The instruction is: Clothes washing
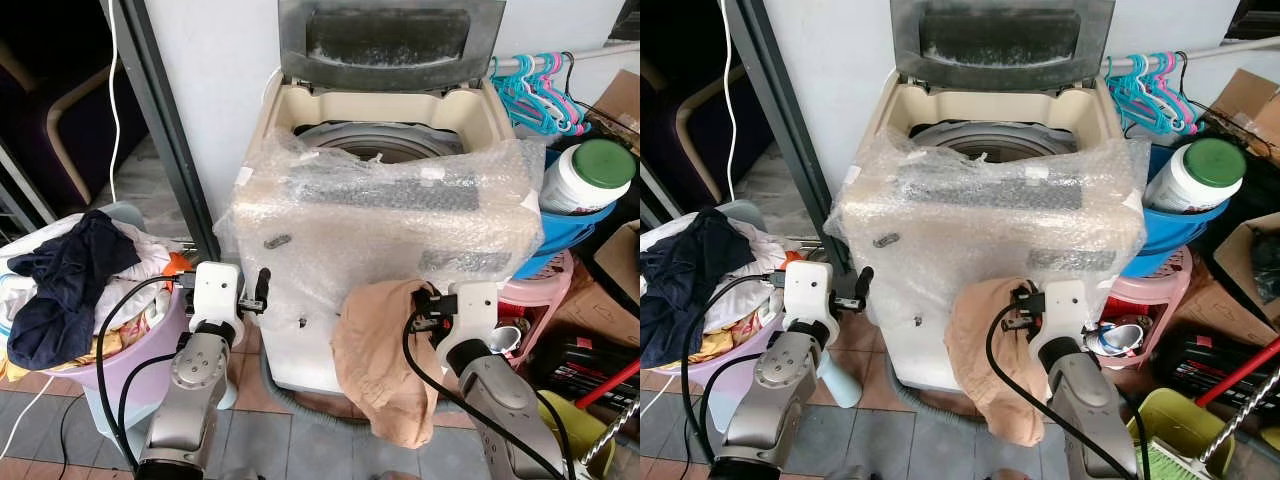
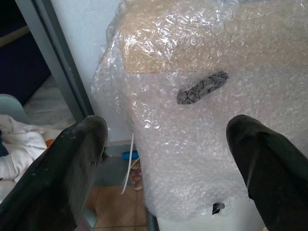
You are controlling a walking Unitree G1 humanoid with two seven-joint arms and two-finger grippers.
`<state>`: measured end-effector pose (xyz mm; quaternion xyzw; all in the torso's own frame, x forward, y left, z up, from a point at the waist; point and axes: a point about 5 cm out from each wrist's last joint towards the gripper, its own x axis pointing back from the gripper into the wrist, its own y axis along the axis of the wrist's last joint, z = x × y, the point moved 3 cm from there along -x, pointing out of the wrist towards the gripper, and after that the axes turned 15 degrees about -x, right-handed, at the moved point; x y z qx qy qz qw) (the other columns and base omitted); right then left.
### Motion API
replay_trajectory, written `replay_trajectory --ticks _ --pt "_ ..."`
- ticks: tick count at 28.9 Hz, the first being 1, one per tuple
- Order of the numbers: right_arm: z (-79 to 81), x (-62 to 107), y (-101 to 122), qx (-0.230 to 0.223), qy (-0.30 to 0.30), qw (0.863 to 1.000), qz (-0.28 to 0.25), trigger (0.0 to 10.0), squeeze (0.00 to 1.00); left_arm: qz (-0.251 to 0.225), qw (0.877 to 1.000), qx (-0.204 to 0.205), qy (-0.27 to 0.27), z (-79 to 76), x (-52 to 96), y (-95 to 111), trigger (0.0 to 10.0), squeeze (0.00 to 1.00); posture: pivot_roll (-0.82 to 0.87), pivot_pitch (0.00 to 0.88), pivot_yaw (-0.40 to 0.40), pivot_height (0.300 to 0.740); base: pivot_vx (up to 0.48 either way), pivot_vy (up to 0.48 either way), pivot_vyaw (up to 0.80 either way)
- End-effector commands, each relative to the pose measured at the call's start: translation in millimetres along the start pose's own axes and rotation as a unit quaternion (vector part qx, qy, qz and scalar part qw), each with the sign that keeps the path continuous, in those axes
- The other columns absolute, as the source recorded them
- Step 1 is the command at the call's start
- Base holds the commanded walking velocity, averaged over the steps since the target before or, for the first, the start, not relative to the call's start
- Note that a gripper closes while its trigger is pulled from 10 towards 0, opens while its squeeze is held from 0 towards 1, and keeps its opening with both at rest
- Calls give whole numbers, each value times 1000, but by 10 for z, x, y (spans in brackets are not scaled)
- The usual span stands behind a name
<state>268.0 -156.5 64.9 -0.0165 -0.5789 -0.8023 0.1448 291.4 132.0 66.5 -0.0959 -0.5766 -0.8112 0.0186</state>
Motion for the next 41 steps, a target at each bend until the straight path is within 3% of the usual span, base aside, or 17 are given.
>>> replay_trajectory --ticks 1,41 --pt "-8 9 53 2 -2 1000 -9 10000 0 -5 1000 -3 -2 -7 -12 35 10000 0 -85 0 39 740 0 0 -781" --pt "-47 1 34 1 -12 1000 -7 10000 0 -10 1000 10 -22 -55 -13 35 10000 0 -86 0 41 740 0 0 -722"
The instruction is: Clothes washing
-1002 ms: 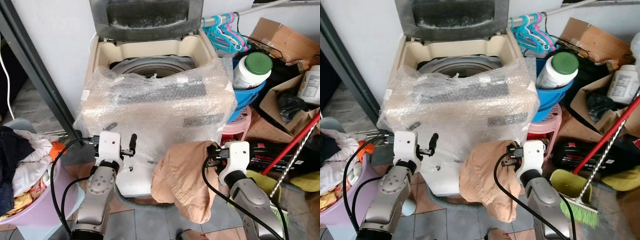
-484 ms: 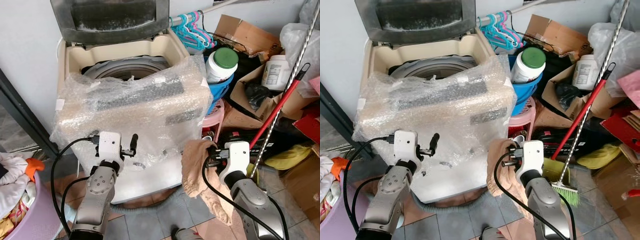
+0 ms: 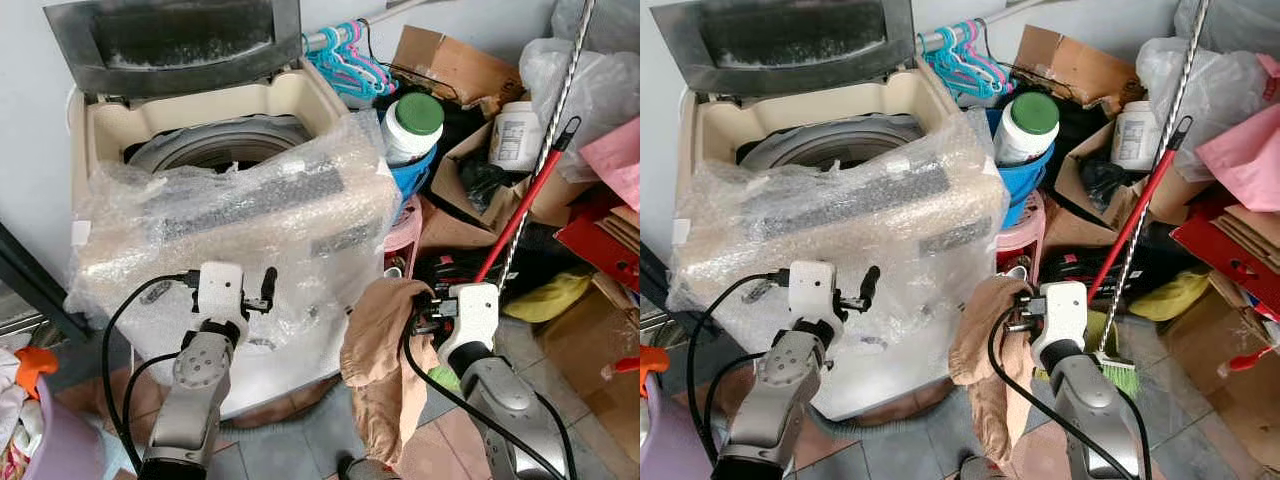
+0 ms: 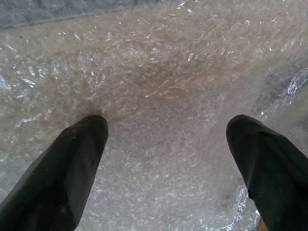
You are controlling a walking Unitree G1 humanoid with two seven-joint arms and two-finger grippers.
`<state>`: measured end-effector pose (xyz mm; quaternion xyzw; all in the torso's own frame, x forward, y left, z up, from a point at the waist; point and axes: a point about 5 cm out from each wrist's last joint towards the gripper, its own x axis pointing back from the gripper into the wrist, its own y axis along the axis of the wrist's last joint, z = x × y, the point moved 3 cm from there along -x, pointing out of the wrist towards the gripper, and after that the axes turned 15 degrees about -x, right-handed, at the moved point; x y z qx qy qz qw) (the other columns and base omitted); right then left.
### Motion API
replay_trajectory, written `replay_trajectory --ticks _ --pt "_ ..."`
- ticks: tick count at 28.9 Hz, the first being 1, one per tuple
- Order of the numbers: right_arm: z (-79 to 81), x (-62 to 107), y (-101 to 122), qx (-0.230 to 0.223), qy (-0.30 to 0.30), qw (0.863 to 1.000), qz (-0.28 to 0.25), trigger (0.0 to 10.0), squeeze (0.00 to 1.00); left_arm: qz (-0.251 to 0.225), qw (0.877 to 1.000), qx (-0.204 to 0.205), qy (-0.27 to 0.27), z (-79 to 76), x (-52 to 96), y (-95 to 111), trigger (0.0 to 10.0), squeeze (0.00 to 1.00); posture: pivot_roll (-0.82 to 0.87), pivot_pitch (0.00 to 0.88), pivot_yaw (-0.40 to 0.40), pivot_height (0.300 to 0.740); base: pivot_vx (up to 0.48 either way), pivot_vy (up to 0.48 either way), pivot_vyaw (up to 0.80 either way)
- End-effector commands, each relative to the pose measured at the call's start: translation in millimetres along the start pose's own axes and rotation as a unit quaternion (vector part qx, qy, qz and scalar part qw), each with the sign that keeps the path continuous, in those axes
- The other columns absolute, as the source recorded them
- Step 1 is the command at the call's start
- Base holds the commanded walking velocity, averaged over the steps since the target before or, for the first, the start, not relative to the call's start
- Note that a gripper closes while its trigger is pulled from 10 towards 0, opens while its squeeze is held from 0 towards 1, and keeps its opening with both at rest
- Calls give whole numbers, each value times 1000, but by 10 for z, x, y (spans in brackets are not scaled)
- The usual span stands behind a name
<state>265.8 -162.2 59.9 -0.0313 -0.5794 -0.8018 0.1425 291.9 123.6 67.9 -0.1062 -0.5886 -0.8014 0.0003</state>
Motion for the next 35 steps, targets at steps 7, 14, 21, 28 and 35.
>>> replay_trajectory --ticks 7,14,21,28,35 --pt "15 -26 58 -2 -1 1000 -12 10000 0 3 1000 -3 -2 26 2 -16 10000 0 -82 0 39 740 -104 0 0" --pt "33 -56 55 -4 1 1000 -12 10000 0 3 1000 -5 -1 36 -8 -15 10000 0 -76 0 39 740 -366 0 0" --pt "37 -67 62 -3 1 1000 -13 10000 0 3 1000 -7 -1 41 -19 -11 10000 0 -79 0 42 740 -343 0 0" --pt "60 -95 82 -14 -4 1000 -15 10000 0 -5 1000 -12 -3 40 -34 14 10000 0 -81 0 43 740 -40 0 -88" --pt "77 -116 90 -10 0 1000 -15 10000 0 -14 1000 -9 -8 39 -46 40 10000 0 -79 0 42 740 0 0 -721"
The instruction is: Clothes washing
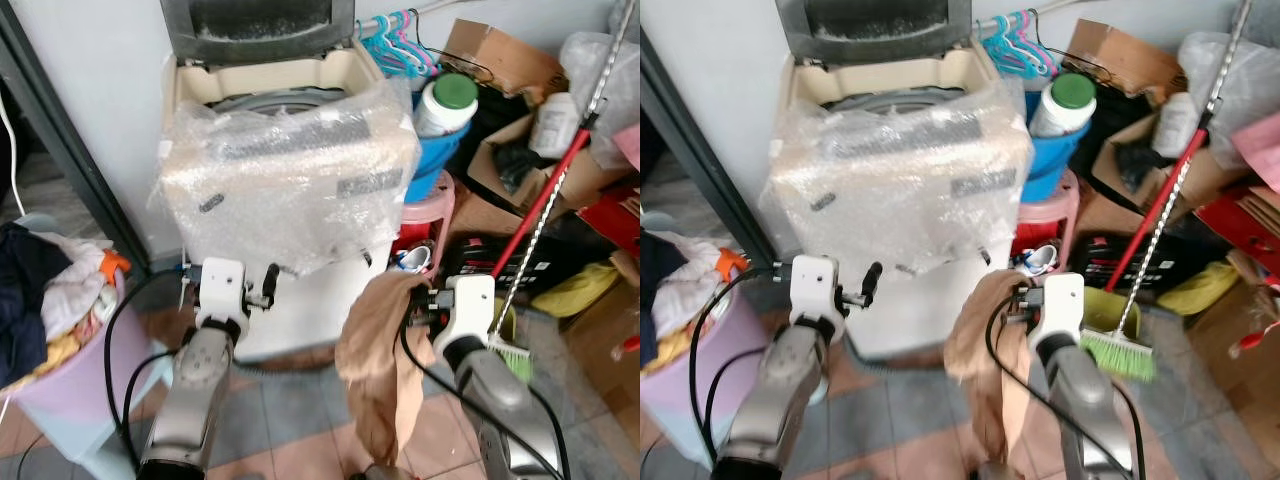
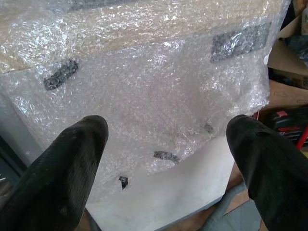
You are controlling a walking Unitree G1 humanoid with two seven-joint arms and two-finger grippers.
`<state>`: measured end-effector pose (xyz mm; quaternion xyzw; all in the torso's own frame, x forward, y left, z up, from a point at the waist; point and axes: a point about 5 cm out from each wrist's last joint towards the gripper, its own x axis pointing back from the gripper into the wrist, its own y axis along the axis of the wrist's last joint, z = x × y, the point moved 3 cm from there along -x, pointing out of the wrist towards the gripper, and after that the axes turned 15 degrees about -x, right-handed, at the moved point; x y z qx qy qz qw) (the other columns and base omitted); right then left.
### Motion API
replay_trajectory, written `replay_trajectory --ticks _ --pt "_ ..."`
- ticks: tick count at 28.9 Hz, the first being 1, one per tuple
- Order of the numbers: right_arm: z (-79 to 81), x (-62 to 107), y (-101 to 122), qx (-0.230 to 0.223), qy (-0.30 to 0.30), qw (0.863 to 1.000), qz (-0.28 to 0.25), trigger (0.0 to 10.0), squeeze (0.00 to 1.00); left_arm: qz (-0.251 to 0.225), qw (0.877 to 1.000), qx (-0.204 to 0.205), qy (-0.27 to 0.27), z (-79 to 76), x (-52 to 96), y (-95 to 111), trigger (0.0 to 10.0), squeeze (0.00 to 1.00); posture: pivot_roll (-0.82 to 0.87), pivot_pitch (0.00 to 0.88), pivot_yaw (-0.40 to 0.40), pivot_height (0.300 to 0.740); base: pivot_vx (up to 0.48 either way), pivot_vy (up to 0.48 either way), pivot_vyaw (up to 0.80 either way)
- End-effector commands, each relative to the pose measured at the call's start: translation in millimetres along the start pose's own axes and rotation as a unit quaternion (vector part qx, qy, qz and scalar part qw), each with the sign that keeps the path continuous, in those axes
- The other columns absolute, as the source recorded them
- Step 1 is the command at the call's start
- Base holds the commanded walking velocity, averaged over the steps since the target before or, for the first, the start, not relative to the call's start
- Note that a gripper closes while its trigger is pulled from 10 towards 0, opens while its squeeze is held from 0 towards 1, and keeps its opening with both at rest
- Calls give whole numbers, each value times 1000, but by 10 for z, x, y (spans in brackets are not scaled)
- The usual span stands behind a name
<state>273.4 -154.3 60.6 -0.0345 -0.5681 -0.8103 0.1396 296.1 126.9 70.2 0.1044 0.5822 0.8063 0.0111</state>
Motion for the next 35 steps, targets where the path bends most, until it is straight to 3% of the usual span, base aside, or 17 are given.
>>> replay_trajectory --ticks 1,11,17,23,35 --pt "14 -32 90 4 3 1000 -14 10000 0 -6 1000 2 -4 -4 -15 29 10000 0 -79 0 42 740 0 0 -781" --pt "48 -44 157 12 7 1000 -24 10000 0 -12 1000 4 4 56 -26 93 10000 0 -93 5 42 740 0 -120 -239" --pt "71 -54 147 14 11 1000 -23 10000 0 0 1000 12 9 79 0 21 10000 0 -90 0 52 740 0 0 0" --pt "90 -59 105 9 10 1000 -19 10000 0 0 1000 10 4 76 13 2 10000 0 -81 0 49 740 369 0 0" --pt "99 -81 70 7 12 1000 -14 10000 0 1 1000 16 1 42 6 -12 10000 0 -79 0 44 740 365 0 -684"
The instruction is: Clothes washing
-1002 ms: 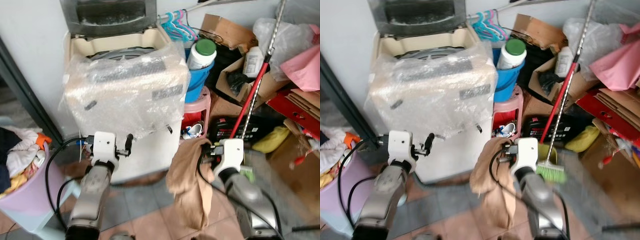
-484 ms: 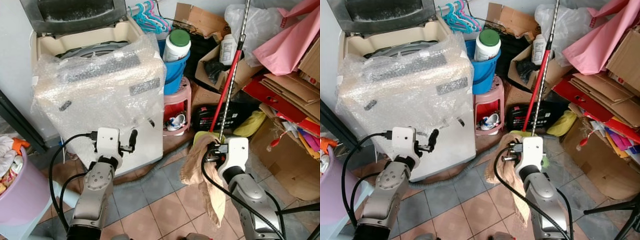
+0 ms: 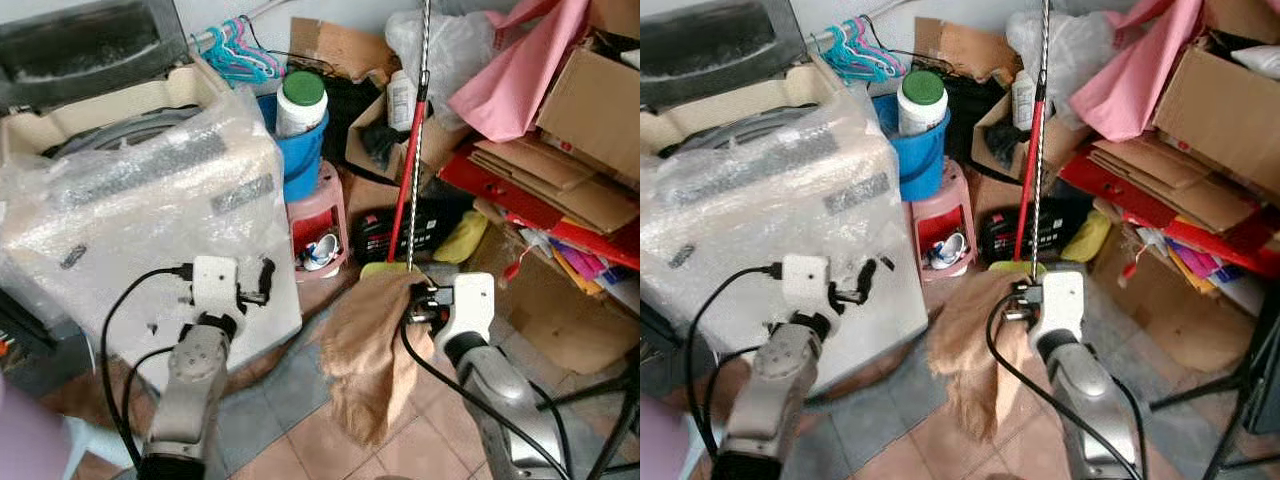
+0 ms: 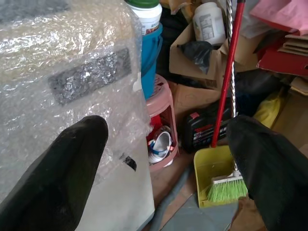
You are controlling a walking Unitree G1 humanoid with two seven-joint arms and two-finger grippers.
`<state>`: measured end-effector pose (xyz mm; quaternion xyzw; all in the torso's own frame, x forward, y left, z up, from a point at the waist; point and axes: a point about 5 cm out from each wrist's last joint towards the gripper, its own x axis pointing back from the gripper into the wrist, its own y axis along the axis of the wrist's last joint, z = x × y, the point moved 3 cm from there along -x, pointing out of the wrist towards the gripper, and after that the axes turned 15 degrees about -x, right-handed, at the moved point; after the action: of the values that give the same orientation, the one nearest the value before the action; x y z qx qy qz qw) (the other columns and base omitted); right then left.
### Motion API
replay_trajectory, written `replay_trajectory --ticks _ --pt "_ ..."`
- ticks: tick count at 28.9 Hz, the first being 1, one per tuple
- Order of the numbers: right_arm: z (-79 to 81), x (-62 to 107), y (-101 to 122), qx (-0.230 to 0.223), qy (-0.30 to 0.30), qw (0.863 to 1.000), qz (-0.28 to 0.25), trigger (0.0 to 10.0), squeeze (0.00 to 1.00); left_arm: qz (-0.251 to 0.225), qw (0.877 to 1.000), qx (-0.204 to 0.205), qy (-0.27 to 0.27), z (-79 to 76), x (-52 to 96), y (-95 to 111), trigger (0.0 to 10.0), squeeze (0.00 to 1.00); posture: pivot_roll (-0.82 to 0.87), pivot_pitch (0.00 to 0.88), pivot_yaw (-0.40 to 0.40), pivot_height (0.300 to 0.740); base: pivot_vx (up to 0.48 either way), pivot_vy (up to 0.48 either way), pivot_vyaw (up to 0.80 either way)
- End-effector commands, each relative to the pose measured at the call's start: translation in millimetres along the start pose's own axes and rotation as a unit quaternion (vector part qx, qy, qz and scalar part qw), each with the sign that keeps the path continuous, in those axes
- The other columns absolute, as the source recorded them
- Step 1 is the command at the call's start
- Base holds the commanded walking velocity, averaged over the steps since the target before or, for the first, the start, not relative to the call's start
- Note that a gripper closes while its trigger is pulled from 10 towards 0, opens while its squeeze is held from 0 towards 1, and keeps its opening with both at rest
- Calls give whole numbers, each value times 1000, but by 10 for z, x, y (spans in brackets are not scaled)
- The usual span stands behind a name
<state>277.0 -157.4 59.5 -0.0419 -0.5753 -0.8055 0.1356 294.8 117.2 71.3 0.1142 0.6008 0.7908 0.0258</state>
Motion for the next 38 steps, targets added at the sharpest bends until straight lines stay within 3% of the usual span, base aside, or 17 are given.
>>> replay_trajectory --ticks 1,20,29,38 --pt "140 -52 64 0 23 1000 -15 10000 0 8 1000 -4 21 135 6 -42 10000 0 -78 0 42 740 0 0 0" --pt "89 -27 36 4 15 1000 -13 10000 0 41 997 -26 59 290 76 -196 10000 0 -79 0 51 740 0 0 0" --pt "80 -71 60 19 32 999 -3 10000 0 67 994 -30 76 412 190 -328 10000 0 -40 0 -11 740 0 0 0" --pt "84 -91 60 14 25 1000 -8 10000 0 75 994 -34 70 412 226 -363 10000 0 -39 0 -6 740 0 0 0"
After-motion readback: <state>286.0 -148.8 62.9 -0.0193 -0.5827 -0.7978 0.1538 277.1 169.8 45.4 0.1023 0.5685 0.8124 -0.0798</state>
